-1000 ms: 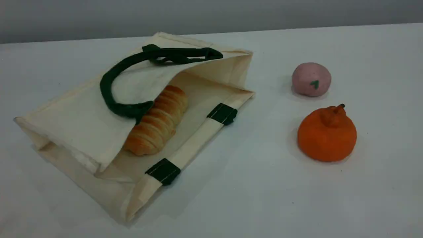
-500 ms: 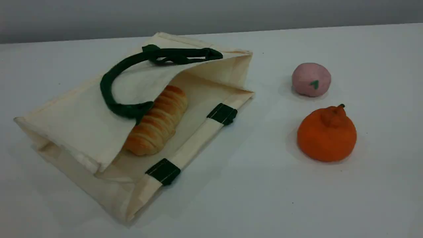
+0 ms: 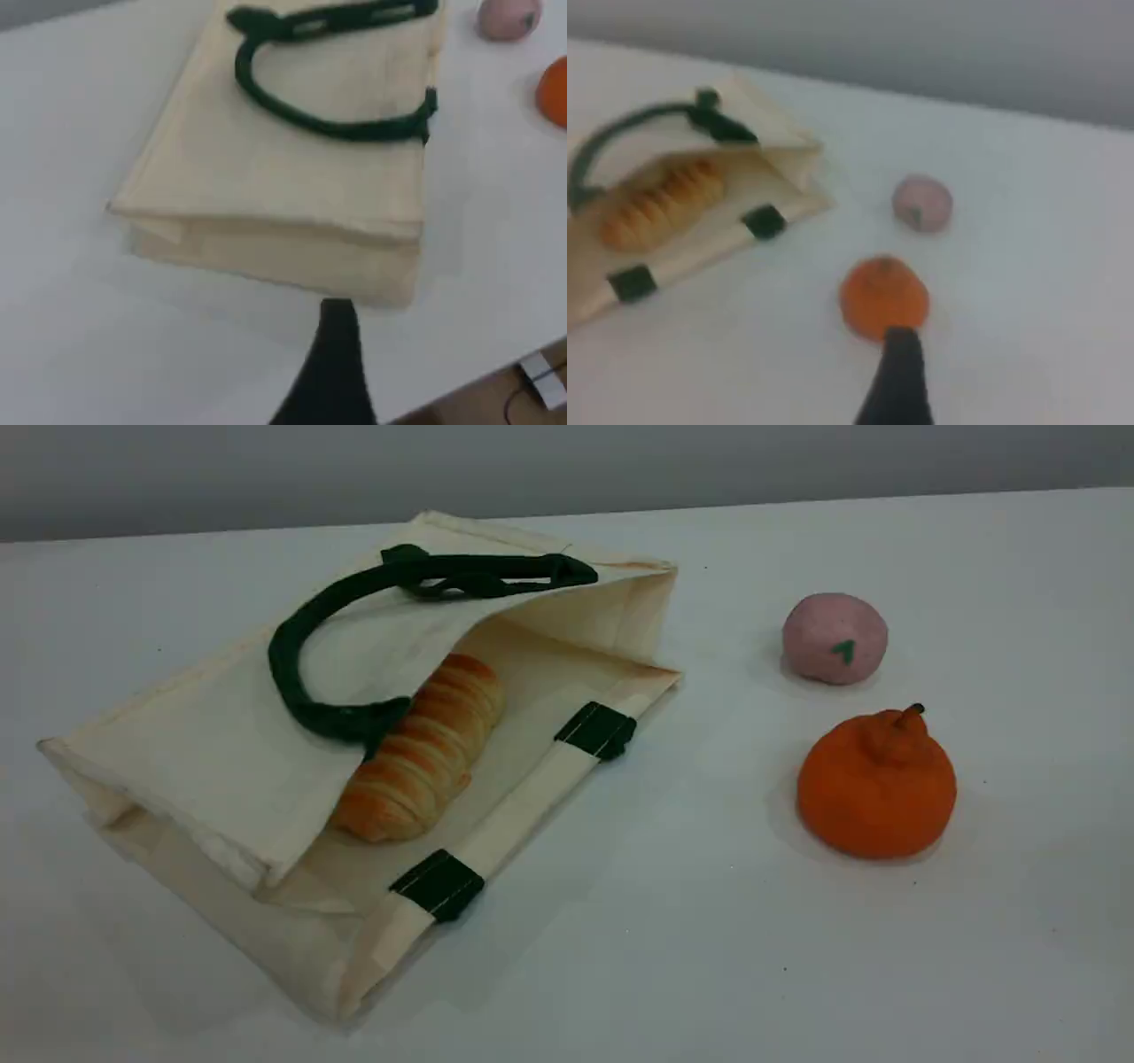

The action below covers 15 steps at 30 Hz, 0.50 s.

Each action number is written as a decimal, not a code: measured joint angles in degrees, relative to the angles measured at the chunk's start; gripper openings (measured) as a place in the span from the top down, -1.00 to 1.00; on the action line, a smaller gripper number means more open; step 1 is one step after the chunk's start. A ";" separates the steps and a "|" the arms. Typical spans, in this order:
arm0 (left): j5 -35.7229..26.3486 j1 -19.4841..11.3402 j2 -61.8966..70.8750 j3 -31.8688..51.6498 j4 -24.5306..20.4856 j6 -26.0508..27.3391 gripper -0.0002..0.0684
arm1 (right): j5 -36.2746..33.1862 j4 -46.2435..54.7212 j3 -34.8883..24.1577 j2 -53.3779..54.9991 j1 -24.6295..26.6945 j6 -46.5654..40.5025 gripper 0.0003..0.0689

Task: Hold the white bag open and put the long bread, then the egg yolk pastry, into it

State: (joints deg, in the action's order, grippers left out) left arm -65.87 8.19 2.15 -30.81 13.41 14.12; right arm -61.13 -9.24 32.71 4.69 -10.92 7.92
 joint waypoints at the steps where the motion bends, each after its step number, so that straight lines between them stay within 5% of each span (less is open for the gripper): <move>1: 0.18 0.00 0.00 0.32 -0.05 0.00 -0.74 | 0.16 0.44 -1.32 0.00 0.00 0.06 -0.65; 7: 0.83 0.00 0.00 0.40 -1.42 -0.06 -0.74 | 0.06 0.96 -3.70 0.00 0.00 -0.17 -0.65; 15: 1.65 0.00 0.00 0.40 -8.70 -7.80 -0.74 | -0.05 0.96 -3.70 0.00 0.00 -0.37 -0.65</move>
State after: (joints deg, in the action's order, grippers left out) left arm -64.22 8.19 2.15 -30.42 4.70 6.32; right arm -61.17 -8.28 29.02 4.69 -10.92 7.55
